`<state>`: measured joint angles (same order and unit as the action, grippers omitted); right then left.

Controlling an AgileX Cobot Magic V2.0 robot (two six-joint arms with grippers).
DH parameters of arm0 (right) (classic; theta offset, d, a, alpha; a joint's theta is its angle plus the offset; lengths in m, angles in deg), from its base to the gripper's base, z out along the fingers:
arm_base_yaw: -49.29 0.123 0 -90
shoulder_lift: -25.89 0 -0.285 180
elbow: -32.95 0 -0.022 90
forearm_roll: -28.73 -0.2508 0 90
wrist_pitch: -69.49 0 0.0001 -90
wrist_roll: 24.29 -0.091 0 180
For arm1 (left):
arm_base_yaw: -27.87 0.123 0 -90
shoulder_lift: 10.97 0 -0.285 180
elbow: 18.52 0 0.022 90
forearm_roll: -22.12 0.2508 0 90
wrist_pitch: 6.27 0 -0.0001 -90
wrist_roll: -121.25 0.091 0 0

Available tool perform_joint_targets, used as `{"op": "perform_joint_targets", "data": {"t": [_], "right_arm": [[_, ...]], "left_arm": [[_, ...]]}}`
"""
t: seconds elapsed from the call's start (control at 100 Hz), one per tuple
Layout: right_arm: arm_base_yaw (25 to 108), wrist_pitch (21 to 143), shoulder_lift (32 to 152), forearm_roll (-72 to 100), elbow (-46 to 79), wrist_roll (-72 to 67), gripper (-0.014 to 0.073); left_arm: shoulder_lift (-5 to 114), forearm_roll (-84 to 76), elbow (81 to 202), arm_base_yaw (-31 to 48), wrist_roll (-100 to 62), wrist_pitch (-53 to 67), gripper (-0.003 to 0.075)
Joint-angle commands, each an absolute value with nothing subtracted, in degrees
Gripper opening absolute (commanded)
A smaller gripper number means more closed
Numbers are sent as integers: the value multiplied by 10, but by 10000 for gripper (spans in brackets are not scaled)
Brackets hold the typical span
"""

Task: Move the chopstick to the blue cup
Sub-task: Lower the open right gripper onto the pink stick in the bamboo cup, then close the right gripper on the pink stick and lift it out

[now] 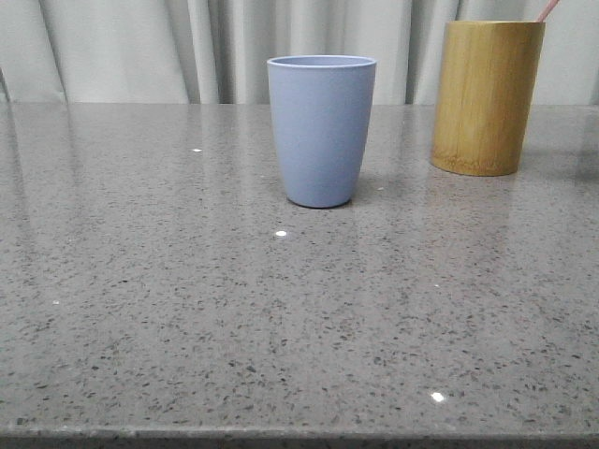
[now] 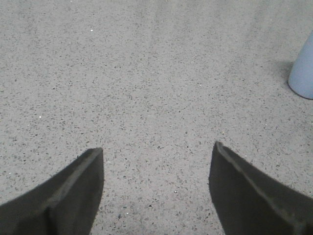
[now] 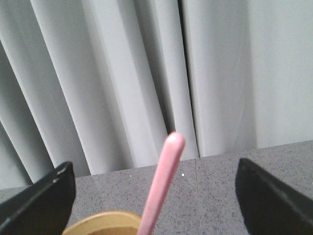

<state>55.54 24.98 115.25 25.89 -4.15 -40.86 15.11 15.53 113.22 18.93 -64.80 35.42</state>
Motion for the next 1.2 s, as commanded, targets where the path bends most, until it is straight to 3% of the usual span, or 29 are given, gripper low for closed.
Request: {"op": "perform_joint_targets", "data": {"t": [0.0,0.57,0.66,0.9,1.02,1.19], "right_arm": [[557,203,1142,267,-12,-409,654],[557,233,1142,267,-6,-409,651],[557,233,1142,267,-6,-409,593],[557,232,1142,267,-6,-409,303],[557,227,1142,267,-6,-409,254],[557,224,1142,267,-6,-409,255]], "left_arm": [[156,151,1147,190,-655,313,452],[156,151,1147,190,-655,314,452],[156,151,1147,190,-655,314,452],[156,151,1147,190,-655,314,452],[156,151,1147,190,-655,314,452],[156,151,1147,190,-655,314,452]]}}
